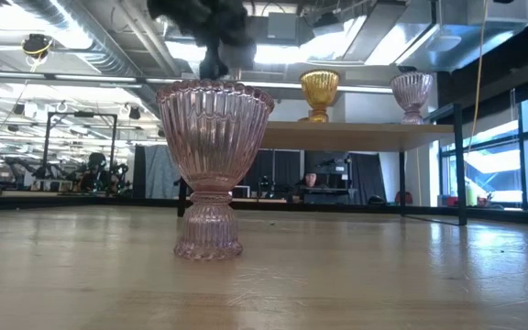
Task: Pick & Place candle stick holders
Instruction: Put the light blue candle on the shelf
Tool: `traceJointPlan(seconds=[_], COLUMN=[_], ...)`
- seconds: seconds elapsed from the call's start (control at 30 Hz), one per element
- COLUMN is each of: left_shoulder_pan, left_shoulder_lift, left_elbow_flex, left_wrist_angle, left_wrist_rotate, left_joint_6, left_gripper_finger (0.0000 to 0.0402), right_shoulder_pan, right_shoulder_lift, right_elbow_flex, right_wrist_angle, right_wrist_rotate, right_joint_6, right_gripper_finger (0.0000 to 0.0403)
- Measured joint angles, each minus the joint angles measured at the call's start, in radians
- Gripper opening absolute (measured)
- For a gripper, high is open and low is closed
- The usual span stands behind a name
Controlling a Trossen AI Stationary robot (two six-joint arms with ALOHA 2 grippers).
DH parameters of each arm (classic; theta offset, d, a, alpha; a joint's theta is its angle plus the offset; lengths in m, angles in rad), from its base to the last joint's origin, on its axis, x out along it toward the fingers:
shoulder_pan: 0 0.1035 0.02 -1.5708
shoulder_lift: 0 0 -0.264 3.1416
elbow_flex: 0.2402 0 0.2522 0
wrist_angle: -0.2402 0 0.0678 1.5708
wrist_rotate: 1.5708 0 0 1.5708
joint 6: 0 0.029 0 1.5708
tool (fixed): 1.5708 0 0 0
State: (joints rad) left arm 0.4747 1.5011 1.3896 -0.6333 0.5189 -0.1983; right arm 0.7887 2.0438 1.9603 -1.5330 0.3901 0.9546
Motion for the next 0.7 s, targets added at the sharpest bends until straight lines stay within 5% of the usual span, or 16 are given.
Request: traceJointPlan(seconds=[0.37, 0.7], left_shoulder_pan=[0.0, 0.007], left_shoulder_lift=[0.258, 0.281], left_elbow_flex=[0.032, 0.098], left_wrist_angle=[-0.052, -0.093], left_wrist_rotate=[0.066, -0.006], left_joint_6=[0.145, 0.196], left_gripper_finger=[0.0138, 0.0138], right_shoulder_pan=[0.0, 0.002], right_shoulder_lift=[0.0, 0.0], right_elbow_flex=[-0.017, -0.017], right_wrist_angle=[0.023, 0.034], right_wrist_rotate=[0.007, 0.029], right_joint_6=[0.0, 0.0], right_gripper_finger=[0.0328, 0.0328])
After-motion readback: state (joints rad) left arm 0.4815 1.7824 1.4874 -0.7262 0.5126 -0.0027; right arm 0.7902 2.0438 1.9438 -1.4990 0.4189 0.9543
